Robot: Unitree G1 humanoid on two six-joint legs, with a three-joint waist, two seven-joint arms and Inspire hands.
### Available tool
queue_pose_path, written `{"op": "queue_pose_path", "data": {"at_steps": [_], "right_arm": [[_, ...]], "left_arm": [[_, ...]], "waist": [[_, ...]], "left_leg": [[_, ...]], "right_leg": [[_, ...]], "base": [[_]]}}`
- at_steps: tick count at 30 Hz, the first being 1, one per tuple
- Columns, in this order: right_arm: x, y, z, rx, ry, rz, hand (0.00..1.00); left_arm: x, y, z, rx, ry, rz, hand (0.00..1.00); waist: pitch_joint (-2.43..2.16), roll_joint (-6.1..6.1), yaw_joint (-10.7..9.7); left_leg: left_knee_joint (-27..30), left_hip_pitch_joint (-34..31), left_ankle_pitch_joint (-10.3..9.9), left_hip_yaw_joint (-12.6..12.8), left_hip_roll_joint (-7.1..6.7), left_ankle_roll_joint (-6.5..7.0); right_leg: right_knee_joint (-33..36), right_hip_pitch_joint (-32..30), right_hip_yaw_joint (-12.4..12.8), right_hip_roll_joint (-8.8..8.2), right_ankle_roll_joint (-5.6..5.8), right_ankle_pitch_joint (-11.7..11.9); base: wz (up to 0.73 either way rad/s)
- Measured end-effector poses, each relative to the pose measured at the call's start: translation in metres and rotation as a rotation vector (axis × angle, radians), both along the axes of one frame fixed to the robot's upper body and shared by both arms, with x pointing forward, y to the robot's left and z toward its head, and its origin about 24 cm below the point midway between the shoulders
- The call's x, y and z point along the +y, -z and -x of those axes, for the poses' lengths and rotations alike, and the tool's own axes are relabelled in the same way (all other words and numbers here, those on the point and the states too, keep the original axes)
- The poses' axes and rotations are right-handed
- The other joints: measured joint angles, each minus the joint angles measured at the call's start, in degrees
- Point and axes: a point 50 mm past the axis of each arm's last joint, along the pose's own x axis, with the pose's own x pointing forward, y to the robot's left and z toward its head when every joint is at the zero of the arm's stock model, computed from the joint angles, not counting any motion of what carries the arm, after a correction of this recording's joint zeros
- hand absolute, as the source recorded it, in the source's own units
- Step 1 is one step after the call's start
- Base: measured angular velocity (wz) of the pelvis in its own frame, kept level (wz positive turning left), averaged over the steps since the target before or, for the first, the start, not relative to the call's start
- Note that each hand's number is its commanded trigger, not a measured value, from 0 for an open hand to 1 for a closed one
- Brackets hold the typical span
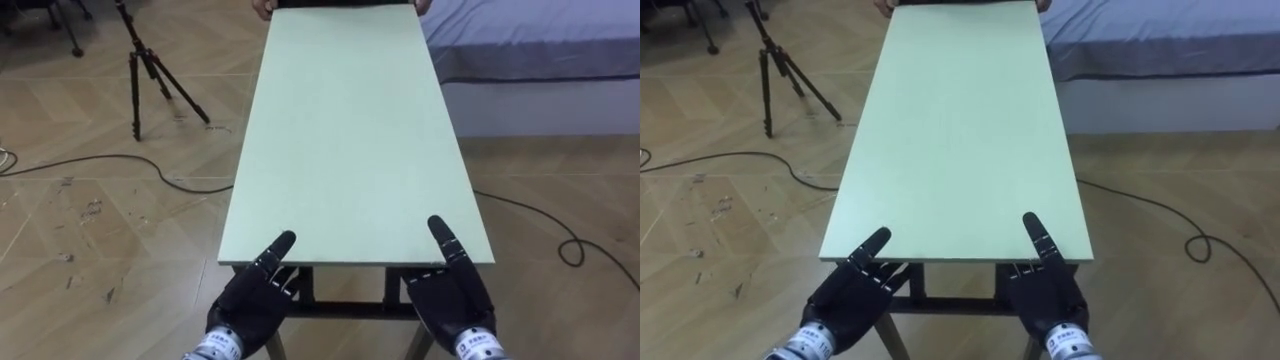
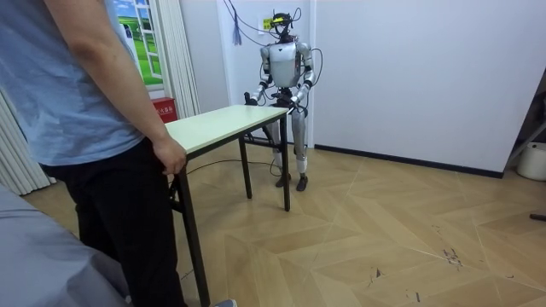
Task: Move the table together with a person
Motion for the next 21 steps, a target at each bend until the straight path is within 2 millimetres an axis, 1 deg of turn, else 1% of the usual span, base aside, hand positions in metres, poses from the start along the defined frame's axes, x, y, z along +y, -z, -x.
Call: {"op": "queue_pose_path", "data": {"at_steps": [6, 8, 11, 14, 16, 21], "right_arm": [[0.000, 0.000, 0.000, -0.001, -0.018, 0.028, 1.00], [0.000, 0.003, 0.001, 0.024, -0.020, 0.037, 1.00], [0.003, 0.006, 0.003, 0.069, -0.032, 0.052, 1.00], [0.007, 0.007, 0.004, 0.072, -0.048, 0.059, 1.00], [0.007, 0.007, 0.004, 0.070, -0.050, 0.067, 1.00], [0.011, 0.007, 0.002, 0.068, -0.045, 0.082, 1.00]], "left_arm": [[0.001, 0.000, 0.000, 0.018, -0.015, 0.012, 1.00], [0.000, -0.001, -0.001, 0.034, -0.021, 0.011, 1.00], [-0.002, 0.002, 0.000, 0.089, -0.037, 0.000, 1.00], [-0.002, 0.003, 0.001, 0.123, -0.057, 0.009, 1.00], [-0.002, 0.004, 0.003, 0.131, -0.068, 0.031, 1.00], [-0.002, 0.004, 0.003, 0.130, -0.070, 0.012, 1.00]], "waist": [[0.01, -0.05, 0.44], [0.01, -0.07, 0.47], [0.03, -0.09, 0.54], [0.07, -0.23, 0.52], [0.07, -0.27, 0.56], [0.09, -0.29, 0.53]], "left_leg": [[0.13, -0.19, 0.00, 0.00, 0.03, 0.00], [0.12, -0.24, 0.00, 0.02, 0.03, 0.00], [0.08, -1.10, 0.00, 0.02, 0.15, 0.00], [0.07, -1.25, 0.00, -0.04, 0.23, 0.00], [0.05, -1.10, 0.00, -0.04, 0.25, -0.01], [-0.30, -1.10, -0.01, -0.03, 0.23, -0.02]], "right_leg": [[0.08, -0.42, 0.28, 0.03, 0.00, 0.00], [0.11, -0.53, 0.35, 0.05, 0.00, 0.00], [0.43, -1.42, 0.38, 0.06, -0.05, 0.04], [0.91, -1.87, 0.25, 0.08, -0.05, 0.03], [1.10, -1.67, 0.01, 0.05, -0.03, 0.05], [1.02, -1.83, 0.04, 0.00, -0.03, 0.05]], "base": [[-0.02], [-0.02], [0.00], [-0.10], [-0.13], [-0.01]]}}
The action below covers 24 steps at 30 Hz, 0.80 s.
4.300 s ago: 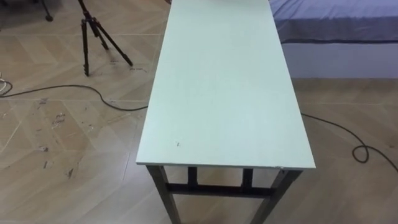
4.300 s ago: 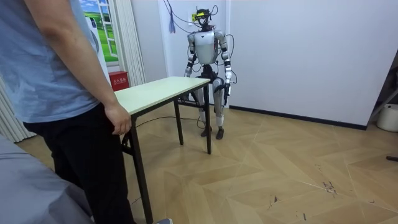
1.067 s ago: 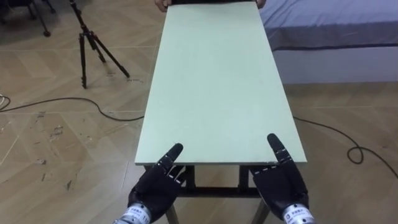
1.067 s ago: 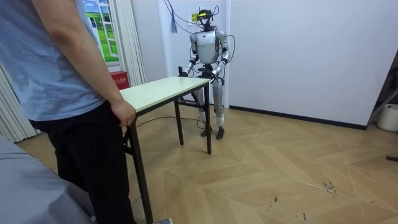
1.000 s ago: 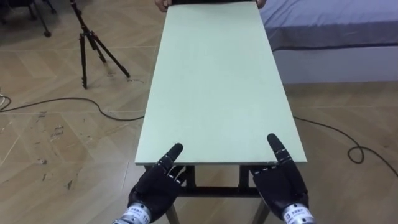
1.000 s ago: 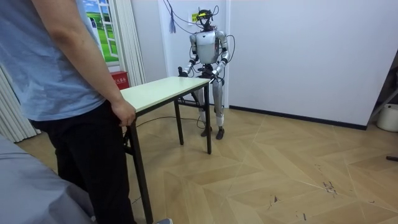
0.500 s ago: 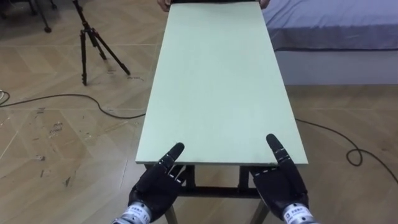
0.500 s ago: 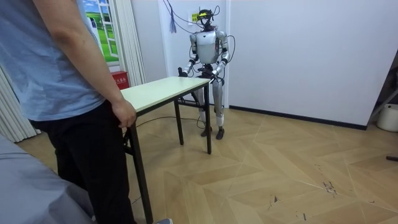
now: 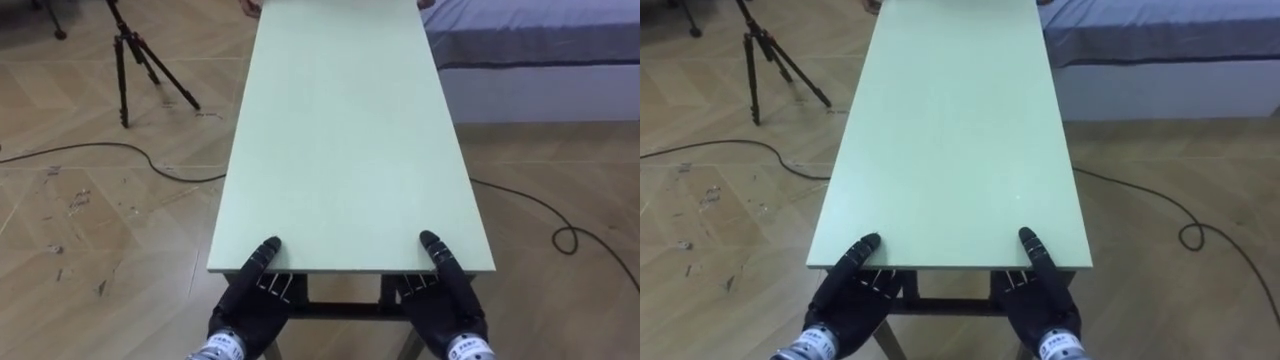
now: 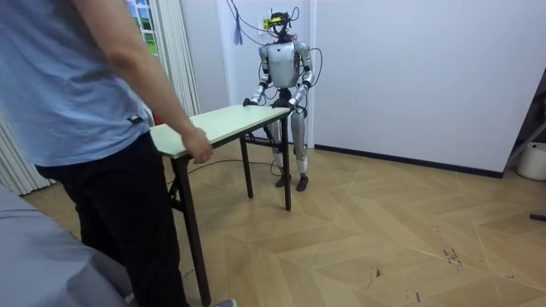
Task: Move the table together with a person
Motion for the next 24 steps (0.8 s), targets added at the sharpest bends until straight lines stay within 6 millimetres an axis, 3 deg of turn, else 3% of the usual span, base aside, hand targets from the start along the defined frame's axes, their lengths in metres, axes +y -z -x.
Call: {"op": "queue_pose_path", "data": {"at_steps": [24], "right_arm": [[0.0058, -0.0040, 0.0011, -0.069, -0.017, 0.009, 1.00]], "left_arm": [[0.0039, -0.0049, 0.0083, -0.092, 0.031, -0.147, 1.00]], "waist": [[-0.01, 0.02, 0.07]], "left_leg": [[-0.07, -0.39, 0.00, 0.61, -0.08, 0.00]], "right_leg": [[-0.83, -0.04, 0.14, 0.03, 0.00, -0.01]], "base": [[0.00]]}}
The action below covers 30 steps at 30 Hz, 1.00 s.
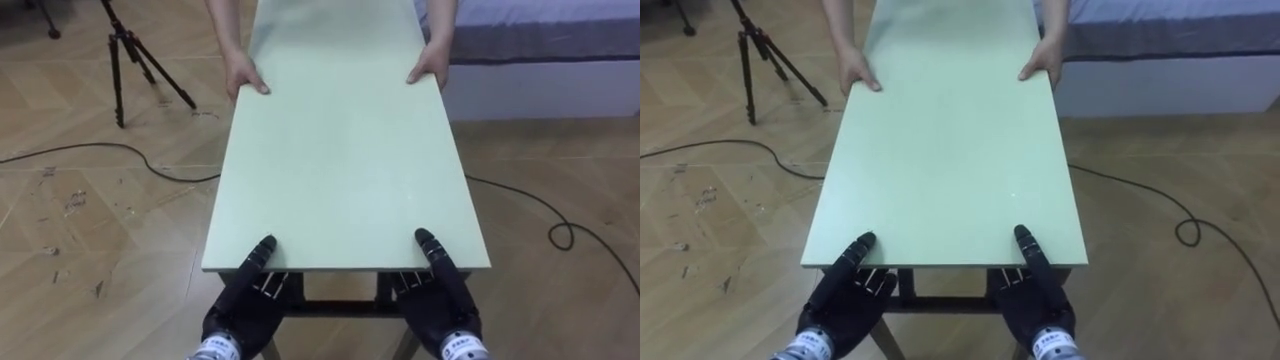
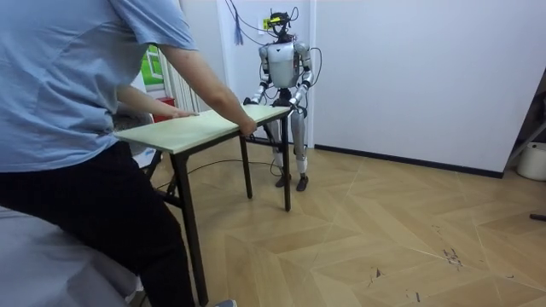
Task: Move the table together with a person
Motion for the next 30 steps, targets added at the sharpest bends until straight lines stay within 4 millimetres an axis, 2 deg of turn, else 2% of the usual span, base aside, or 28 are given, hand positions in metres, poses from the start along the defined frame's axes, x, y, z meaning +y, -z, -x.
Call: {"op": "queue_pose_path", "data": {"at_steps": [5, 13, 19, 25, 30], "right_arm": [[-0.001, -0.006, -0.002, -0.069, -0.005, 0.009, 1.00], [-0.003, -0.013, -0.001, -0.103, -0.003, 0.015, 1.00], [-0.003, -0.015, 0.000, -0.114, -0.003, 0.015, 1.00], [-0.002, -0.015, 0.001, -0.114, -0.003, 0.001, 1.00], [-0.002, -0.012, 0.011, -0.102, 0.009, -0.025, 1.00]], "left_arm": [[-0.001, -0.004, 0.002, -0.044, 0.002, 0.018, 1.00], [-0.003, -0.008, 0.001, -0.072, 0.008, 0.029, 1.00], [-0.003, -0.009, 0.001, -0.087, 0.017, 0.021, 1.00], [-0.002, -0.010, 0.000, -0.109, 0.019, -0.008, 1.00], [-0.001, -0.009, 0.004, -0.129, 0.037, -0.028, 1.00]], "waist": [[-0.03, 0.04, 0.06], [-0.11, 0.17, 1.97], [-0.52, 0.80, 2.70], [-0.52, 0.81, 2.78], [-0.39, 0.71, 2.71]], "left_leg": [[0.00, 0.03, 0.00, -0.12, 0.04, 0.00], [0.24, -0.63, 0.00, 0.04, 0.06, 0.00], [0.25, -1.08, 0.00, 0.00, 0.08, 0.00], [-0.13, -1.23, 0.00, -0.33, 0.17, 0.00], [-0.81, -0.95, 0.00, -0.30, 0.10, 0.00]], "right_leg": [[0.24, 0.06, -0.30, -0.05, 0.01, 0.01], [0.88, -1.17, -0.34, -0.06, -0.01, 0.01], [0.99, -1.77, -0.74, -0.06, -0.03, 0.02], [1.02, -1.72, -1.52, -0.05, -0.04, 0.03], [0.92, -1.69, -1.82, -0.10, -0.02, 0.04]], "base": [[0.02], [-0.01], [0.00], [0.00], [-0.01]]}}
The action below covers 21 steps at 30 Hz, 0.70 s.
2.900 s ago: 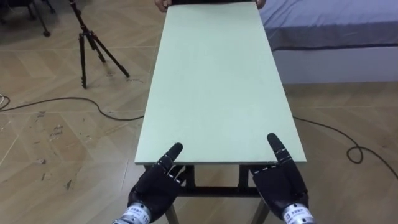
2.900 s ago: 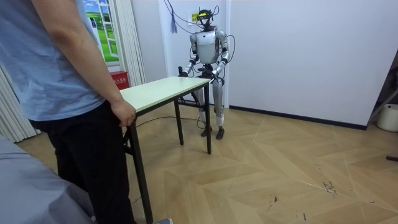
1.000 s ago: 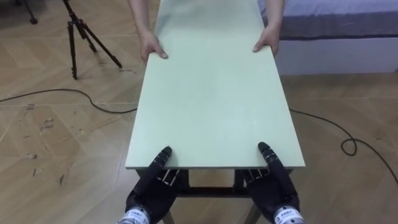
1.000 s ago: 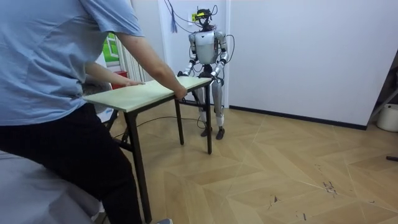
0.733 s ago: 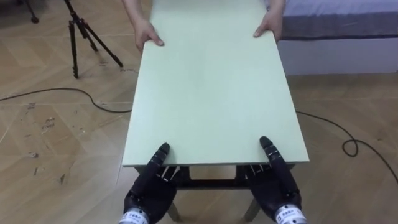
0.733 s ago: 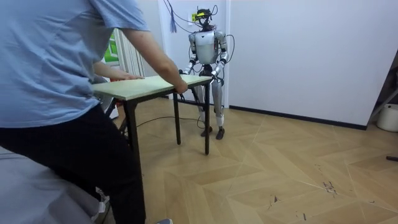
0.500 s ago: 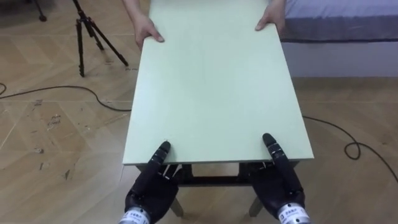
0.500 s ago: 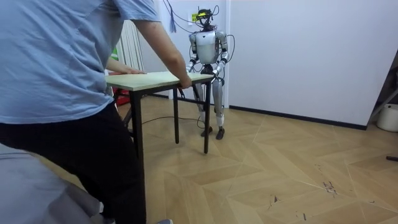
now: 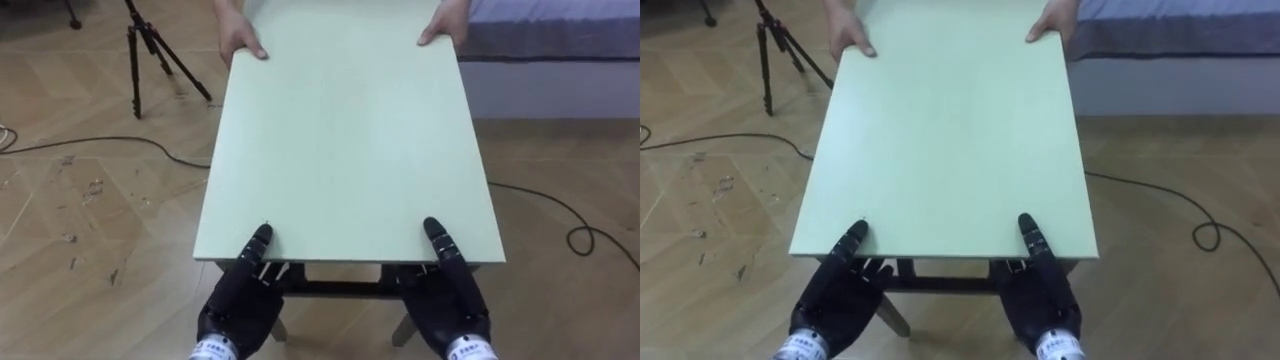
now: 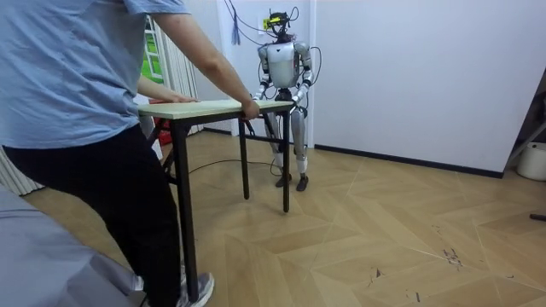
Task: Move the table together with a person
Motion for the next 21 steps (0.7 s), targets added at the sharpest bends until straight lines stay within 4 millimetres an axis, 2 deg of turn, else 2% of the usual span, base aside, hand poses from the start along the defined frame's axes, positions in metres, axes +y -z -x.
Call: {"op": "queue_pose_path", "data": {"at_steps": [7, 10, 12, 14, 17, 19, 21], "right_arm": [[0.005, -0.003, 0.004, -0.004, 0.002, -0.042, 1.00], [0.009, -0.004, 0.007, -0.015, 0.008, -0.058, 1.00], [0.010, -0.004, 0.008, -0.013, 0.006, -0.067, 1.00], [0.009, -0.003, 0.010, -0.007, 0.009, -0.070, 1.00], [0.008, -0.003, 0.010, -0.013, 0.009, -0.063, 1.00], [0.006, -0.003, 0.011, -0.022, 0.007, -0.054, 1.00], [0.002, -0.005, 0.009, -0.041, 0.010, -0.030, 1.00]], "left_arm": [[0.002, -0.006, 0.003, -0.028, -0.019, -0.010, 1.00], [0.002, -0.009, 0.006, -0.042, -0.027, -0.019, 1.00], [0.003, -0.009, 0.008, -0.042, -0.036, -0.020, 1.00], [0.001, -0.007, 0.011, -0.033, -0.037, -0.014, 1.00], [-0.002, -0.007, 0.012, -0.034, -0.038, -0.006, 1.00], [-0.003, -0.007, 0.013, -0.034, -0.035, 0.006, 1.00], [-0.007, -0.007, 0.014, -0.033, -0.030, 0.018, 1.00]], "waist": [[0.32, -0.70, -0.13], [0.37, -1.20, -1.03], [0.32, -1.69, -1.22], [0.32, -1.62, -1.20], [0.39, -1.27, 0.05], [0.43, -1.00, 0.04], [0.18, -0.27, 0.21]], "left_leg": [[0.41, -1.19, 0.00, 0.14, -0.02, 0.00], [2.18, -2.93, 0.00, -0.91, -0.08, 0.00], [4.48, -4.25, -0.10, -1.42, 0.00, -0.06], [7.36, -5.26, -0.81, -1.59, 0.44, -0.62], [15.13, -9.58, -3.07, -1.66, 2.41, -1.51], [19.12, -12.59, -3.22, -1.67, 3.13, -1.72], [20.87, -15.56, -3.24, -3.01, 2.96, -1.86]], "right_leg": [[-0.16, -0.84, -0.40, -0.04, 0.01, -0.03], [0.05, -1.48, -1.27, -0.29, 0.01, -0.02], [0.37, -1.66, -1.57, -0.43, 0.00, -0.01], [1.34, -1.74, -1.82, -0.37, 0.00, -0.02], [3.22, -3.41, -1.84, 0.89, -0.05, -0.03], [4.00, -4.73, -2.09, 1.21, -0.46, 0.00], [4.02, -7.06, -2.69, 1.26, -1.79, -0.15]], "base": [[0.01], [0.14], [0.12], [0.03], [-0.07], [0.03], [0.07]]}}
